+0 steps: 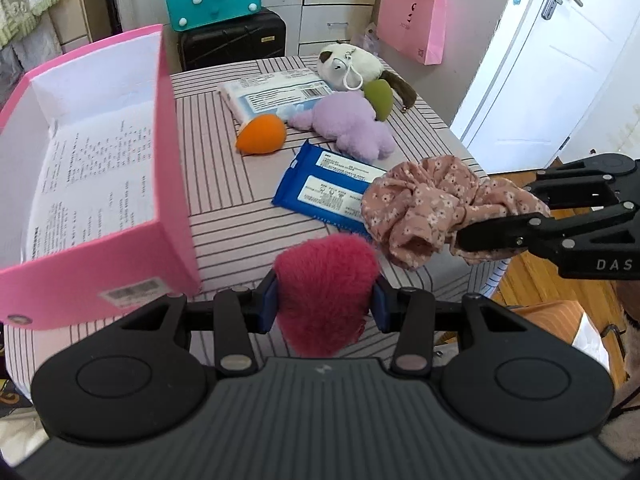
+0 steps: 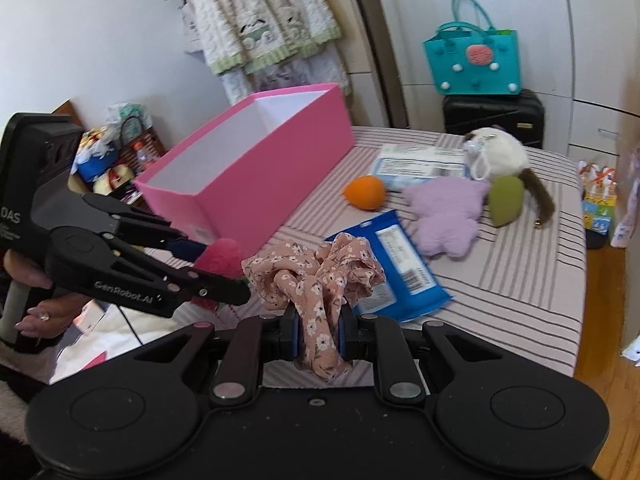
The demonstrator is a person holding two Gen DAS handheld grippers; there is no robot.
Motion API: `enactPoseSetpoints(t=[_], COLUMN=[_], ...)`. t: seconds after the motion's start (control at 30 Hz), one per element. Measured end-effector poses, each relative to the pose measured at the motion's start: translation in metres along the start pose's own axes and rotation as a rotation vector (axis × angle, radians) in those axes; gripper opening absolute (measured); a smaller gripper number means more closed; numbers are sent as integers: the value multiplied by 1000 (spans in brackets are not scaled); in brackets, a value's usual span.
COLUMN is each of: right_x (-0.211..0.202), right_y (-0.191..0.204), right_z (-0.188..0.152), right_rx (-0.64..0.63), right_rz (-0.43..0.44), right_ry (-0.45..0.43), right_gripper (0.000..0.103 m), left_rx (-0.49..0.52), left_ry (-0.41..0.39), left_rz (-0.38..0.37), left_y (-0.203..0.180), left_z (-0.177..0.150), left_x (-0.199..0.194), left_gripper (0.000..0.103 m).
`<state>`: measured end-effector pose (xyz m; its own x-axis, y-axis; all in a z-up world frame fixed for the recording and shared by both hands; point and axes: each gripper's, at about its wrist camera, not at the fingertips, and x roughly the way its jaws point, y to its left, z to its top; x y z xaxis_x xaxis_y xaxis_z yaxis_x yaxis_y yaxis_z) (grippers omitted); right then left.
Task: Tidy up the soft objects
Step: 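Carry the pom-pom in the left tool while the right tool carries the scrunchie toward the pink box, then lower both items into the pink box and open both tools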
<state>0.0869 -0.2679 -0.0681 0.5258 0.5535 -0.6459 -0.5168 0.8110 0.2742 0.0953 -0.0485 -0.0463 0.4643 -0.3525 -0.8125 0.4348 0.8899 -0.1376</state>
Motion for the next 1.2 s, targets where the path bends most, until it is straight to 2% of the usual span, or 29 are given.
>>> enactPoseSetpoints(t=[0.17,0.4,0.57,0.7,0.87,1.0,1.1,1.2], right_x=[-2,2,8,11,27,41,51,64], right_y=[20,41,52,57,60,63,66,70], right_z=[4,15,31,48,74,93,111,129], right_rx=[-33,-75,-88,-135,-204,-262,-302,-343], right_rz=[30,96,138,126,71,65,63,68], right_ry=[26,67,74,19,-45,-34,-41,-52], right_gripper=[20,20,20,20,21,21,21,21], left_rx=[-15,-3,7,-3,-25,-58,-26,-21], left_ry=[11,39,10,-39,-57,-58,-120,-133], left_rz=[-24,-20,-4,26,81,4,34,36], left_y=[11,26,39,58,95,118,123,131], left_z=[-9,-16,-12,-7,0,12,23,39], left_x=[-15,-39,-58,-66,-60,-66,-74,-72], left_gripper=[44,44,44,44,44,44,44,45])
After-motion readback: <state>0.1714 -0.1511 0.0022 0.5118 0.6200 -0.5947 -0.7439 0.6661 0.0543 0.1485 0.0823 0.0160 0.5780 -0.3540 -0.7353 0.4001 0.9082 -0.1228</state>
